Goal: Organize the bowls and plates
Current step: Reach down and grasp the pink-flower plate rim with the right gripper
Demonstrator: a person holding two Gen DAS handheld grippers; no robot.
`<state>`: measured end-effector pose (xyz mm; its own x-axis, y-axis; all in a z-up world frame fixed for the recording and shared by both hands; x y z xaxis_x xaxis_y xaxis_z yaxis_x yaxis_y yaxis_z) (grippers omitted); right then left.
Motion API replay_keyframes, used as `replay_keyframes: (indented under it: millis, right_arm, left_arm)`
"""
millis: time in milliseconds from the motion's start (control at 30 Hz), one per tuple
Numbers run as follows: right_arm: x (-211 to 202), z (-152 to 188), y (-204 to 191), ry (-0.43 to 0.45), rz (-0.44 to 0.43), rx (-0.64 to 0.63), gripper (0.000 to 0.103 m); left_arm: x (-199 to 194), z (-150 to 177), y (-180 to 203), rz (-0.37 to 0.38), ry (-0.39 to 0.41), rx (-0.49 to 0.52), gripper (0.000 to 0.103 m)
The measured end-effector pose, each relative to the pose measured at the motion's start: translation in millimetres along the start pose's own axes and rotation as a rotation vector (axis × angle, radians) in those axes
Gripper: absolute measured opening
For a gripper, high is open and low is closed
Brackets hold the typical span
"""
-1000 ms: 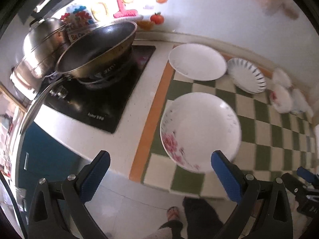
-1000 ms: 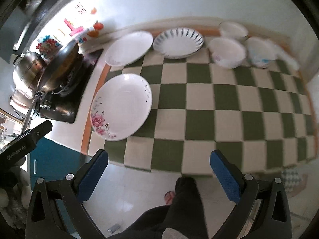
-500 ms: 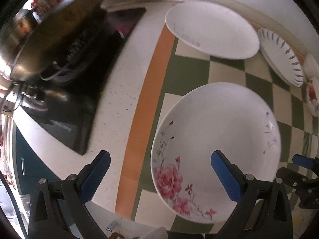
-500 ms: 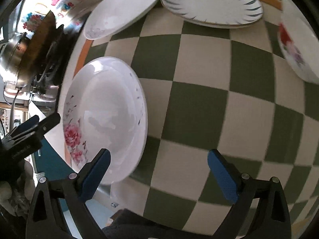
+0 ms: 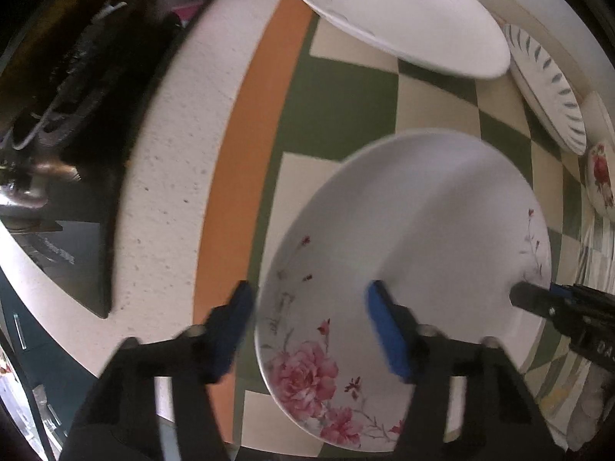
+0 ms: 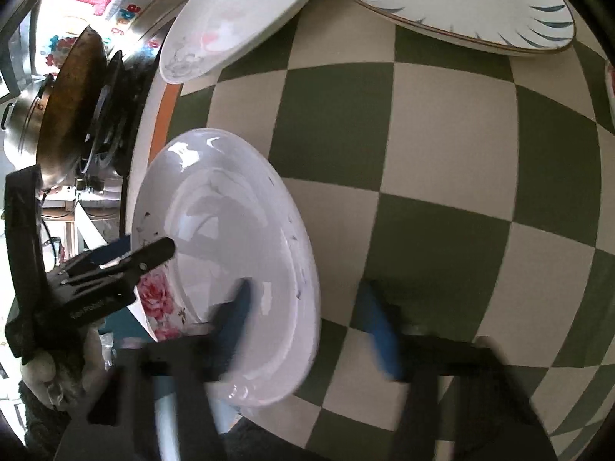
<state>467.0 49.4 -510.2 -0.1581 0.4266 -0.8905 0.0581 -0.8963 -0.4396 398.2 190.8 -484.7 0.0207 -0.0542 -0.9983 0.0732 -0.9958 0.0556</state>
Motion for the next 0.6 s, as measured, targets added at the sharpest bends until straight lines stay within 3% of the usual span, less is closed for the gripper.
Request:
replay_keyframes:
  millis: [67, 133, 267, 600]
  right_arm:
    - [2.9, 0.3, 0.7, 0.01, 0.024, -0.003, 0.018]
    - [2.7, 1.1, 0.7, 0.03, 0.034, -0.006, 0.015]
    - [0.3, 6.2, 7.2, 0.033, 0.025, 0.004, 0.015]
    - [-38.7, 23.1, 44.6, 0.078, 0.012, 0.072, 0.015]
  left_arm:
    - [-1.7, 0.8, 0.7, -0.015, 0.008, 0.01, 0.051]
    - [-4.9, 2.5, 0.2, -0.019, 0.011, 0.006, 0.046]
    - [-12.8, 8.5, 0.2, -0.003, 0.007, 0.008, 0.041]
    - [-37.4, 6.0, 70.8, 0.014, 0.042, 0.114, 0.041]
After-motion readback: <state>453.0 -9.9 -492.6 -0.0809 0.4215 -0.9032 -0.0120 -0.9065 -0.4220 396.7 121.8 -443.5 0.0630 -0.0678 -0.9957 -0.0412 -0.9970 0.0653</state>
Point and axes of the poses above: each gripper's, at about its wrist camera, not at the fingertips, and x roughly the way its jaws point, y to its right, z to its underside, the point moved 8 cm from there along x, roughly the way its jaws point, and after that the axes turned 5 degrees about x, right-handed, at the moved point
